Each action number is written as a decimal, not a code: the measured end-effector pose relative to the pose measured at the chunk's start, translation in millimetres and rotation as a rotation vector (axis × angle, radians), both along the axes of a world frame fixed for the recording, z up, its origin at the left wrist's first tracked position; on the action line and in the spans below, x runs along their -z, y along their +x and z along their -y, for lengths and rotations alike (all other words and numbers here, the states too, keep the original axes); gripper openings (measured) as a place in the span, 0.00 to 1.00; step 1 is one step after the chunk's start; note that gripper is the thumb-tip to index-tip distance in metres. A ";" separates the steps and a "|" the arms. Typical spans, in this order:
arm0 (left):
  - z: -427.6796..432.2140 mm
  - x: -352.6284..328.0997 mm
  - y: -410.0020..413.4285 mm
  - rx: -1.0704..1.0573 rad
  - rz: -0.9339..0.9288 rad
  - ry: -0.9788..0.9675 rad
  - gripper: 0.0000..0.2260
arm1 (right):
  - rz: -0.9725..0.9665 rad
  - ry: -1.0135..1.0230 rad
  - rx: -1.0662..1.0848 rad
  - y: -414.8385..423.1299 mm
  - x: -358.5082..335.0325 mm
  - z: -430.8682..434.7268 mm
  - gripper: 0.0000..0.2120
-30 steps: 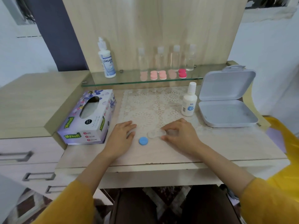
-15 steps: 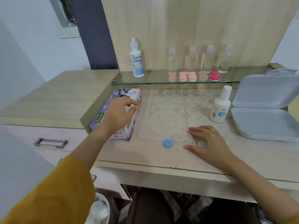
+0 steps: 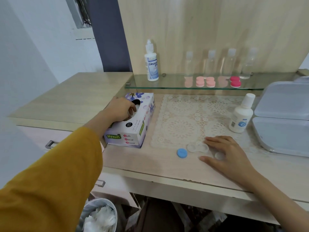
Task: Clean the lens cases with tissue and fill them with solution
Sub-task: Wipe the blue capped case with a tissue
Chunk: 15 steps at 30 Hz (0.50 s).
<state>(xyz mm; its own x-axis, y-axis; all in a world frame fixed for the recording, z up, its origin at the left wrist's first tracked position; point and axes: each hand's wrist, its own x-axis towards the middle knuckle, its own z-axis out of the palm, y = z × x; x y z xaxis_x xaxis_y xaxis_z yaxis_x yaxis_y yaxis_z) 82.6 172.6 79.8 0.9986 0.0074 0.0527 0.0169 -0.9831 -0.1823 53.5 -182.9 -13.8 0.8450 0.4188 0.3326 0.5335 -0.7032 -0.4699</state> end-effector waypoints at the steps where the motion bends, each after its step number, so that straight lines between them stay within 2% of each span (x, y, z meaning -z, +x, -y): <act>1: -0.8 0.7 1.0 0.007 0.012 0.004 0.15 | 0.000 0.002 -0.001 -0.2 -0.3 -0.3 0.29; 5: -5.4 4.6 4.2 0.028 0.042 0.006 0.15 | -0.004 0.022 -0.002 -0.5 -1.4 -1.9 0.36; 15: -6.8 5.9 6.8 0.044 -0.052 0.020 0.12 | 0.026 0.029 -0.003 1.5 -0.5 -2.4 0.35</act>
<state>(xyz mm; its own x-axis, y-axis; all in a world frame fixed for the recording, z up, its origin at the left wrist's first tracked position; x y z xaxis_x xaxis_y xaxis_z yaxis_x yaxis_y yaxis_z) 89.4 179.4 73.9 0.9993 -0.0375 0.0001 -0.0368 -0.9789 -0.2011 55.0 -180.5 -13.2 0.8346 0.4115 0.3662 0.5480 -0.6876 -0.4764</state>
